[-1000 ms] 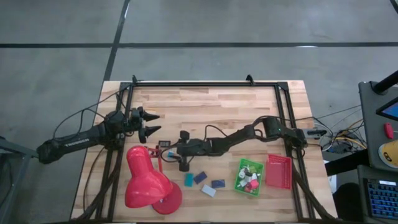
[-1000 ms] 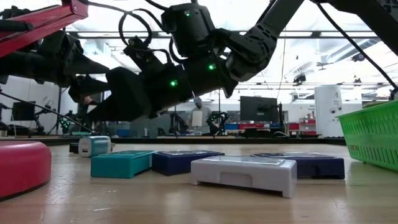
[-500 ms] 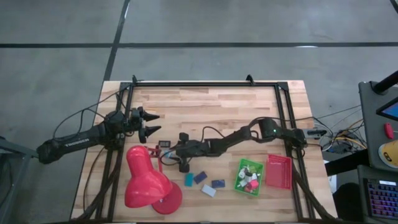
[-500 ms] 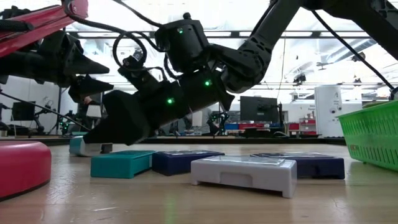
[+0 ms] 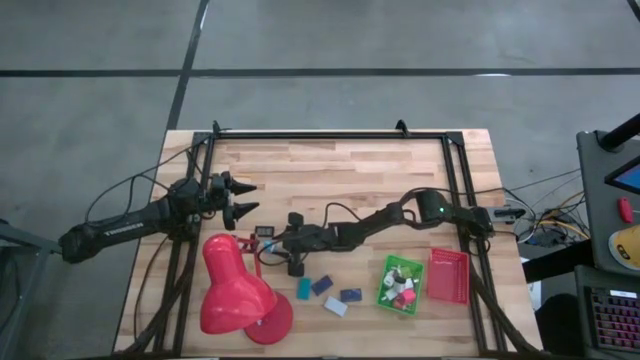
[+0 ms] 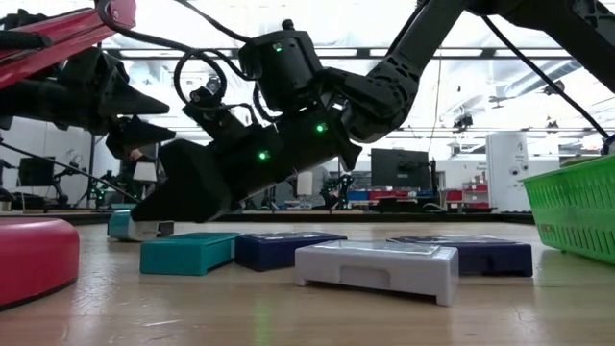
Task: Pick & Place Office items
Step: Put the blue charger adapter into the green basket
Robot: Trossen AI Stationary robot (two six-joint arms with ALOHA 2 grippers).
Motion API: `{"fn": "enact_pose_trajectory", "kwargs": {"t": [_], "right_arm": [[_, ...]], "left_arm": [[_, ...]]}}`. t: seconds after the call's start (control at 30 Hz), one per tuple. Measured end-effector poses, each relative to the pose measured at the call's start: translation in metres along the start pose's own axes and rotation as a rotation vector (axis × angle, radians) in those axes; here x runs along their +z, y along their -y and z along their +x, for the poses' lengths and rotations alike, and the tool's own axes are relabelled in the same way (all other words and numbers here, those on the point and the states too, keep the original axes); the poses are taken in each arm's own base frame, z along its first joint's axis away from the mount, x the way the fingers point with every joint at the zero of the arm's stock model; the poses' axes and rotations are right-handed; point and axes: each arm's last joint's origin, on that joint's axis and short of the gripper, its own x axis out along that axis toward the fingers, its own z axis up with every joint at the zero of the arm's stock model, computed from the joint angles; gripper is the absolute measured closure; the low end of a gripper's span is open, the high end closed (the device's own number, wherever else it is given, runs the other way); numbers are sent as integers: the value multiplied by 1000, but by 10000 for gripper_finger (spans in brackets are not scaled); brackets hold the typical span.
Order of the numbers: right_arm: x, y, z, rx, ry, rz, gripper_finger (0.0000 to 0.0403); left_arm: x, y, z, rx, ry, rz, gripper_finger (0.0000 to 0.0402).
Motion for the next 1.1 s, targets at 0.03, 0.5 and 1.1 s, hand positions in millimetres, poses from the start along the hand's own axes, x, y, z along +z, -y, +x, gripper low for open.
{"fn": "enact_pose_trajectory", "kwargs": {"t": [0.03, 0.5, 1.1], "right_arm": [[-1, 0, 0, 0, -8, 4, 204], [-5, 0, 0, 13, -47, 52, 204], [-6, 2, 0, 11, -57, 55, 270]], "left_arm": [[0, 0, 0, 0, 0, 0, 82], [0, 0, 0, 0, 0, 0, 82], [0, 0, 0, 0, 0, 0, 82]]}}
